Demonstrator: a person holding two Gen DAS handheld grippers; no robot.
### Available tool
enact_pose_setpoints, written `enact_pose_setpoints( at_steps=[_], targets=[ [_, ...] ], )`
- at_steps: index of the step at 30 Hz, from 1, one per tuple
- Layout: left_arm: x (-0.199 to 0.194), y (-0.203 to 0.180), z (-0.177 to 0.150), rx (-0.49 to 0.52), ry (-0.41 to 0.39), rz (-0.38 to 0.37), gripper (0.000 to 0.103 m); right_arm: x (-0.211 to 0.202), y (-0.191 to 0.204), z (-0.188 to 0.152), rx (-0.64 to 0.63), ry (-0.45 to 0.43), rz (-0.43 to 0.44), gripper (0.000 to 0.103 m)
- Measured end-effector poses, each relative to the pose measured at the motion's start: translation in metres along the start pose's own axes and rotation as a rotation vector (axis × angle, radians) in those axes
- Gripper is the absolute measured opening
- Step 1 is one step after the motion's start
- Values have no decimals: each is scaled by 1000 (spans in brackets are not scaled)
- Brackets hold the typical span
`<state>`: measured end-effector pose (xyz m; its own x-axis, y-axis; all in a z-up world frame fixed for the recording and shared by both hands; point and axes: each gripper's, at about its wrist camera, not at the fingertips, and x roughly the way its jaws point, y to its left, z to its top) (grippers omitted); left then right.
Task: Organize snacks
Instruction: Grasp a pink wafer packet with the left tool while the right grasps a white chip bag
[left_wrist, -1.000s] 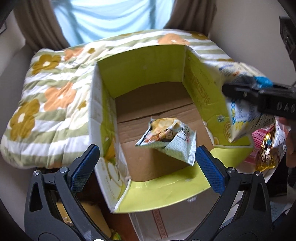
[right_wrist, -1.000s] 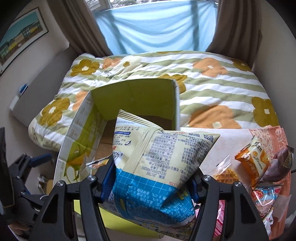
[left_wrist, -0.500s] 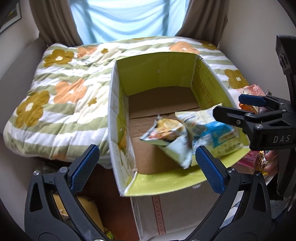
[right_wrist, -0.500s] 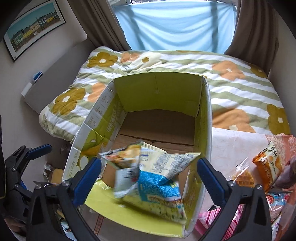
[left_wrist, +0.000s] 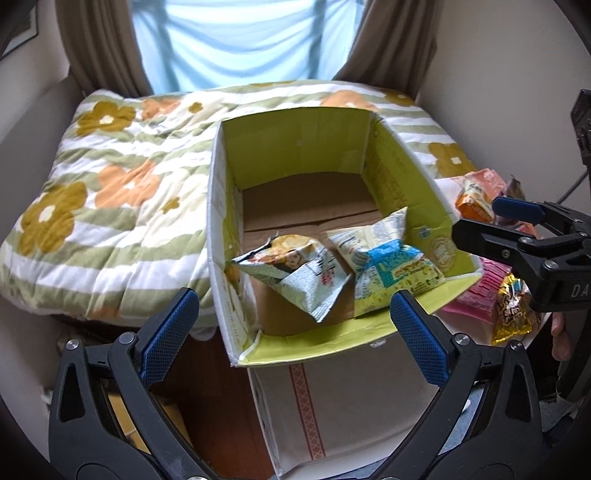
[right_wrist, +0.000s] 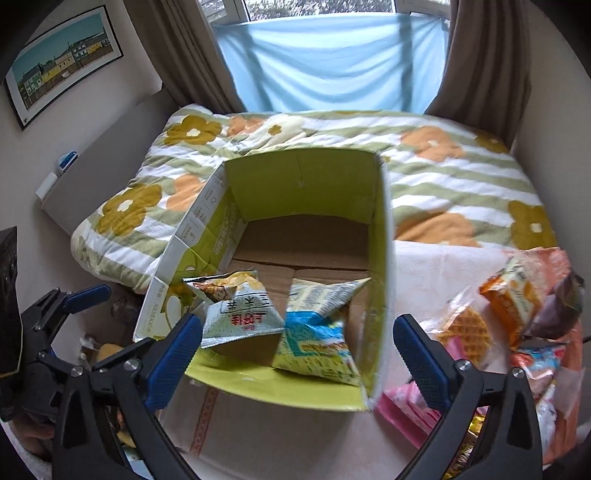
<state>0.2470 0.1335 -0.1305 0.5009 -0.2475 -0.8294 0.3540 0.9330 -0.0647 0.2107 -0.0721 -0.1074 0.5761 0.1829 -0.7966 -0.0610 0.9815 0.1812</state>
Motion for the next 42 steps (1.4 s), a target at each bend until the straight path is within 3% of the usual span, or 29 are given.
enact_pose_setpoints(
  at_steps=[8,16,24,28,34,42],
  targets=[
    [-14,-28,5,64,-46,-64,102,-47,-25,-14,81,-99,-46,103],
    [-27,-82,6,82,-86,-99,102,-102,-86,-34,118,-169,-124,103],
    [-27,-168,-16,78,-70,-134,102,-142,-149,-70,97,-159,-152,103],
    [-17,-211,-23,102,-61,-151,102,-155,-181,-91,87,-152,-126,103],
    [6,-260,-33,138,-32,-121,102,-157,-216,-118,26,-116,-74,103],
    [60,-298,-40,186,49,-102,102,-112,-241,-154,-114,-5,-52,103]
  ],
)
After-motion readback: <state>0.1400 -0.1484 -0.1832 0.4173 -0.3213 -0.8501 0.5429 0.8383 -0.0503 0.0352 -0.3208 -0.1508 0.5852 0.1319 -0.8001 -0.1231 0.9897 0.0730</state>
